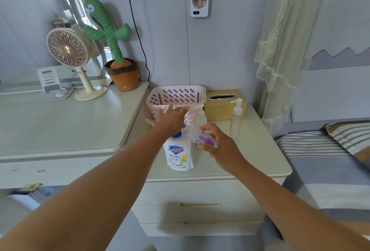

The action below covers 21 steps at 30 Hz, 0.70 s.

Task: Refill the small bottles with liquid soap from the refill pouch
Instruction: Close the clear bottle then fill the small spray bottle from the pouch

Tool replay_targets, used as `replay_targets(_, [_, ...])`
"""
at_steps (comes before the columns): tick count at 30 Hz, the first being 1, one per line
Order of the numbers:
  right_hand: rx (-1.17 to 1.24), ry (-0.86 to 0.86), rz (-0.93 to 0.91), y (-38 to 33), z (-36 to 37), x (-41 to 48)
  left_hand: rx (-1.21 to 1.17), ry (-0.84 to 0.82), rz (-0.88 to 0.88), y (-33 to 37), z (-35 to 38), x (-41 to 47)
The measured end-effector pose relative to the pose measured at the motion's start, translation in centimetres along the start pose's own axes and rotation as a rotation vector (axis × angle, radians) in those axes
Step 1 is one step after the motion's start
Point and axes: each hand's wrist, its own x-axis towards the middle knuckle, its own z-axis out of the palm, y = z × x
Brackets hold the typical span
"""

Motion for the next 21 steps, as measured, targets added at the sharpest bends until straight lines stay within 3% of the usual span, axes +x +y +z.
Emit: replay_targets(21, [0.025, 0.003, 0.004, 0.1, 0.1, 0.1, -0.016, -0.019, -0.005, -0.2, 0.1, 1.0])
